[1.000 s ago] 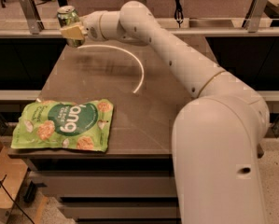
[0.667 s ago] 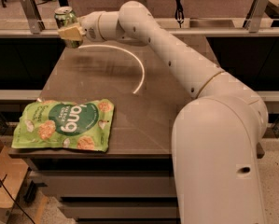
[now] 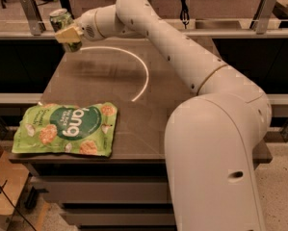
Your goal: Move green can near green rice chip bag
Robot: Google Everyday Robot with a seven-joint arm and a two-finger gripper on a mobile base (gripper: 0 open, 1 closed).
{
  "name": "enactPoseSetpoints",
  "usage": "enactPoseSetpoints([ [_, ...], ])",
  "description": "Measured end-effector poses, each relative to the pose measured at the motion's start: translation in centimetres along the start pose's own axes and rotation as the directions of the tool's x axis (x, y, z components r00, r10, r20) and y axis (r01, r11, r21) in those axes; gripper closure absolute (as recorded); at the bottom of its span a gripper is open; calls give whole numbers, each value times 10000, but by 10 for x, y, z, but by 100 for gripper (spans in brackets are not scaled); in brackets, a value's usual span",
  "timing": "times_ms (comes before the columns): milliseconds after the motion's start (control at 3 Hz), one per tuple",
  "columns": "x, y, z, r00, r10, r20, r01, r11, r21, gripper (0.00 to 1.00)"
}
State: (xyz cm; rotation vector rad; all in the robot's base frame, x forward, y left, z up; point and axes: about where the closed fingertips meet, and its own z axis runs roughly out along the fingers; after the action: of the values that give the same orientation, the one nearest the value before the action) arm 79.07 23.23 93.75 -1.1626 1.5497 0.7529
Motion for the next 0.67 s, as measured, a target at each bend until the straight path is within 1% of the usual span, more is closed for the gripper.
enactPoseSetpoints([
  [333, 8, 33, -21, 9840, -406, -1733, 308, 9978, -589, 100],
  [667, 17, 62, -42, 9616, -568, -2686, 298, 9942, -1035, 100],
])
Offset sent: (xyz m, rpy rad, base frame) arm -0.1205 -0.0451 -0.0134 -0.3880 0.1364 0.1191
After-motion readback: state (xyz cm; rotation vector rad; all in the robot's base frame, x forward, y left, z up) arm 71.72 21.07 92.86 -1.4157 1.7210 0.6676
